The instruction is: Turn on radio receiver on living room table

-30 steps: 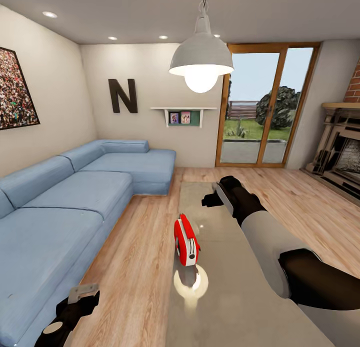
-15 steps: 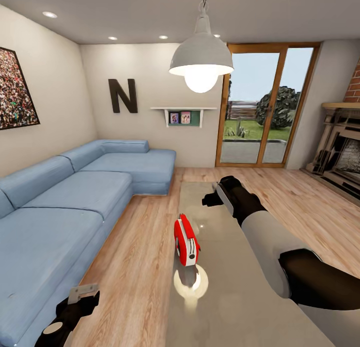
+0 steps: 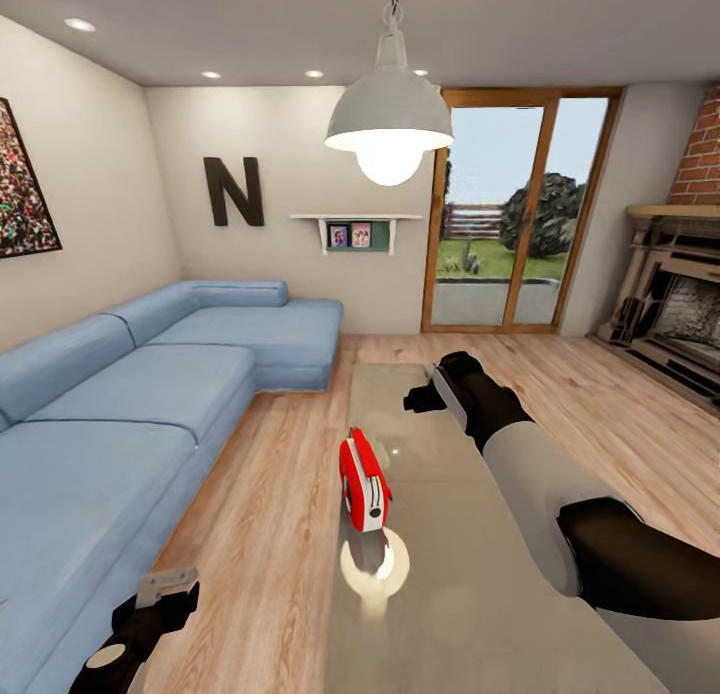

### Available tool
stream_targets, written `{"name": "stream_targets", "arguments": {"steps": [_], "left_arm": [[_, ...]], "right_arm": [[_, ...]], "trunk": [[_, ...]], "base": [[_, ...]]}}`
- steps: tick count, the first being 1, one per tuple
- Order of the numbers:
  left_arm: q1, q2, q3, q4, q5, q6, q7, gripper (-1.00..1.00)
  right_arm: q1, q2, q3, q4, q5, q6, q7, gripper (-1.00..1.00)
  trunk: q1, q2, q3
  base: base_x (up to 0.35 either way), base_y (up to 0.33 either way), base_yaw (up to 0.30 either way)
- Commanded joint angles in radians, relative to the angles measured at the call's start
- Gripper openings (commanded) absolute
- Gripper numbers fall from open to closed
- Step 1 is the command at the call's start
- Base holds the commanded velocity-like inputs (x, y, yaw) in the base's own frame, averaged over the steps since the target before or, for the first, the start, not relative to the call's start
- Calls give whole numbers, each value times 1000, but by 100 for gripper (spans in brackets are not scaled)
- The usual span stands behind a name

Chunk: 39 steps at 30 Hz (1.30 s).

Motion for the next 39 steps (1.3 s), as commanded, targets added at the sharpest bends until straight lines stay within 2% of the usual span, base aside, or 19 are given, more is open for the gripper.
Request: {"name": "stream_targets", "arguments": {"steps": [1, 39], "left_arm": [[0, 0, 0, 0, 0, 0, 0, 100], [0, 0, -2, 5, 0, 2, -1, 100]], "right_arm": [[0, 0, 0, 0, 0, 0, 0, 100], [0, 2, 1, 1, -4, -15, 1, 100]], "trunk": [[0, 0, 0], [0, 0, 2]], "base": [[0, 0, -36], [26, 18, -19]]}}
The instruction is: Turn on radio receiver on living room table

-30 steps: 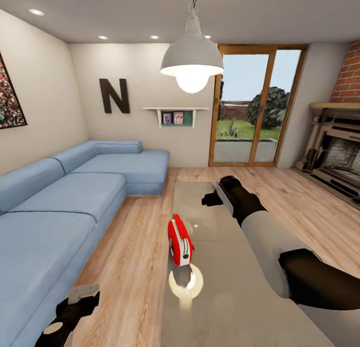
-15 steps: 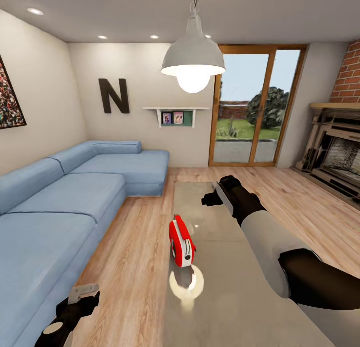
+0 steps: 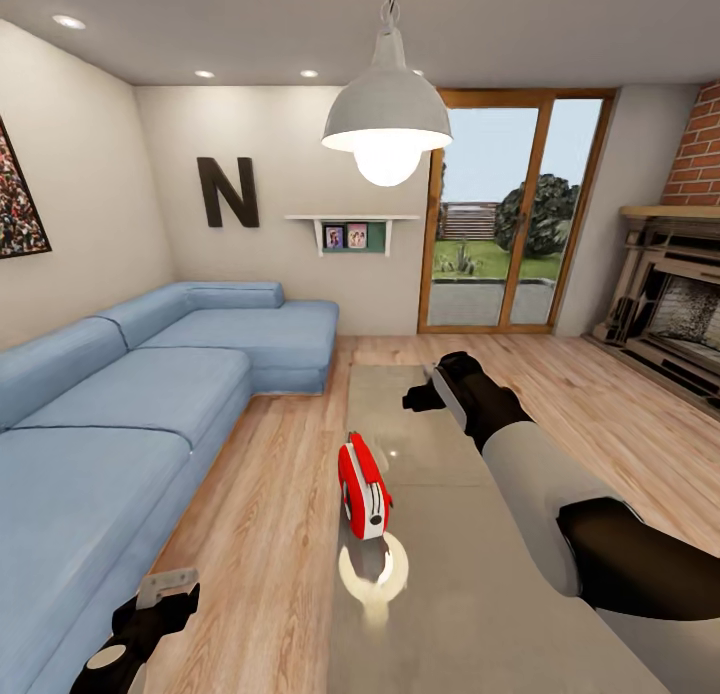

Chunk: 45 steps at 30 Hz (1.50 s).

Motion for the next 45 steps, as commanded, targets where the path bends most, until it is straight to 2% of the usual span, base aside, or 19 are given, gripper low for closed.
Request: {"name": "stream_targets", "arguments": {"steps": [1, 6, 9, 10, 12, 15, 18, 34, 45], "left_arm": [[0, 0, 0, 0, 0, 0, 0, 100], [0, 0, 0, 0, 0, 0, -2, 100], [0, 0, 0, 0, 3, 0, -8, 100], [0, 0, 0, 0, 4, 0, -8, 100], [0, 0, -1, 0, 4, -1, -9, 100], [0, -1, -1, 0, 5, -1, -9, 100], [0, -1, -1, 0, 4, -2, -9, 100], [0, -1, -2, 0, 3, 0, -8, 100], [0, 2, -1, 0, 2, 5, -7, 100]], "right_arm": [[0, 0, 0, 0, 0, 0, 0, 100], [0, 5, 1, 3, -1, 0, 4, 100], [0, 6, 4, 3, -1, 0, 75, 100], [0, 7, 20, 3, 2, 0, 122, 100], [0, 6, 74, 3, 4, 0, 195, 100], [0, 6, 141, 4, 5, -1, 234, 100], [0, 5, 161, 4, 5, -1, 246, 100], [0, 5, 162, 1, 6, -2, 249, 100], [0, 4, 162, 0, 5, -2, 249, 100]], "trunk": [[0, 0, 0], [0, 0, 0], [0, 0, 0], [0, 0, 0], [0, 0, 0], [0, 0, 0], [0, 0, 0], [0, 0, -8], [0, 0, -8]], "base": [[0, 0, 0], [0, 0, 0], [0, 0, 0], [0, 0, 0], [0, 0, 0], [0, 0, 0], [0, 0, 0], [0, 1, 0], [0, 138, 0]]}}
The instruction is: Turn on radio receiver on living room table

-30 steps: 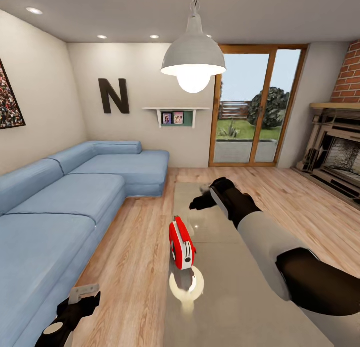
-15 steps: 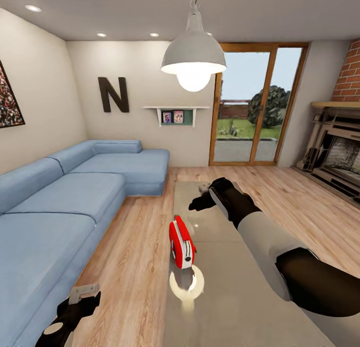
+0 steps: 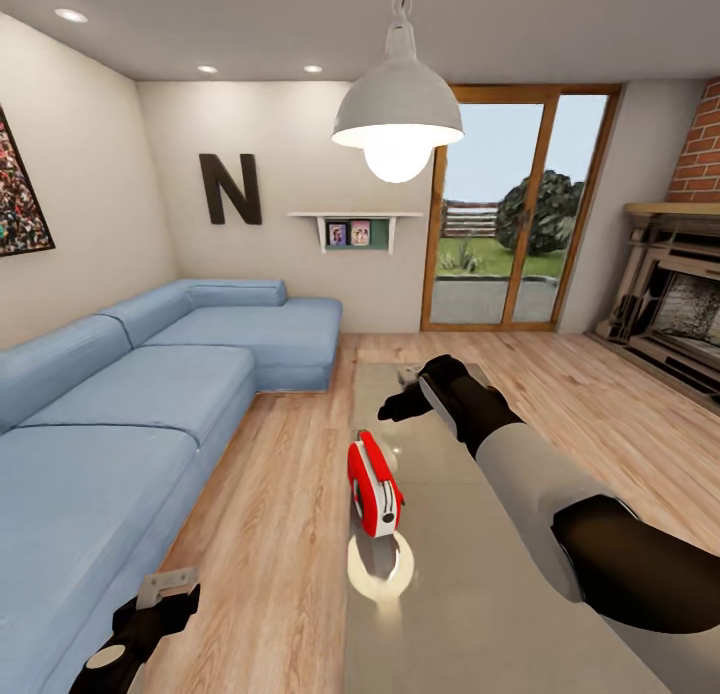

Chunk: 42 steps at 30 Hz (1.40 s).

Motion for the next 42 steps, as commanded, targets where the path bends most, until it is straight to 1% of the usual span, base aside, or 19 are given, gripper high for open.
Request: {"name": "stream_targets", "arguments": {"steps": [1, 6, 19, 21, 22, 23, 28, 42], "left_arm": [[0, 0, 0, 0, 0, 0, 0, 100], [0, 0, 1, 0, -1, -1, 0, 100], [0, -2, 0, 2, -2, -6, 2, 100], [0, -2, 0, 2, -2, -6, 2, 100], [0, -2, 0, 2, -2, -7, 2, 100], [0, -2, 0, 2, -2, -7, 2, 100], [0, -2, 0, 2, -2, -8, 2, 100], [0, -2, 0, 2, -2, -8, 2, 100]], "right_arm": [[0, 0, 0, 0, 0, 0, 0, 100], [0, 0, 0, 0, 0, 0, 1, 100], [0, 0, -4, -1, -2, -1, 8, 100], [0, 0, -6, -1, -2, -12, 9, 100], [0, 0, -6, -1, -2, -27, 9, 100], [0, -1, -6, -1, -3, -58, 9, 100], [0, -6, -6, -2, -3, -110, 0, 100], [0, -6, -6, -1, -3, -112, 6, 100]], "trunk": [[0, 0, 0], [0, 0, -4], [0, 0, -25], [0, 0, -28], [0, 0, -30], [0, 0, -31], [0, 0, -39], [0, 0, -62]], "base": [[0, 16, 0], [0, 5, 0], [0, 0, 0], [0, 0, 0], [0, 0, 0], [0, 0, 0], [0, 0, 0], [0, 0, 0]]}}
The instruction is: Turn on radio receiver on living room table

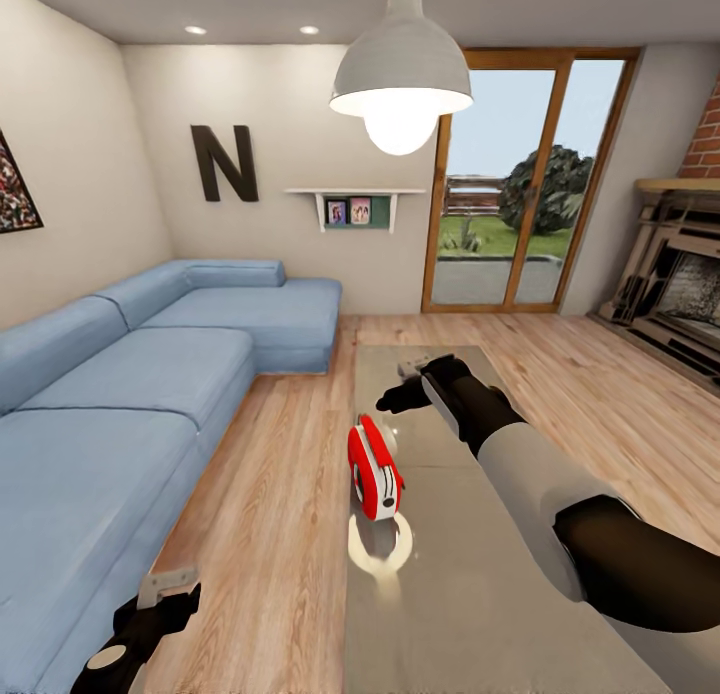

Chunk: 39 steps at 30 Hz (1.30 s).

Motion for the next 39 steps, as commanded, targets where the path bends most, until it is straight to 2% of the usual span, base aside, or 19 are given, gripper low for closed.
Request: {"name": "stream_targets", "arguments": {"steps": [1, 27, 39], "left_arm": [[0, 0, 0, 0, 0, 0, 0, 100], [0, 0, -1, 0, 0, 0, 2, 100], [0, 0, -1, 0, -1, 0, 2, 100]], "right_arm": [[0, 0, 0, 0, 0, 0, 1, 100], [0, -1, 0, 0, 0, -28, -5, 100], [0, -10, 0, -1, 0, -30, -1, 100]], "trunk": [[0, 0, -2], [0, 0, -43], [0, 0, -60]], "base": [[0, 0, 0], [0, 0, -3], [0, 0, -3]]}}
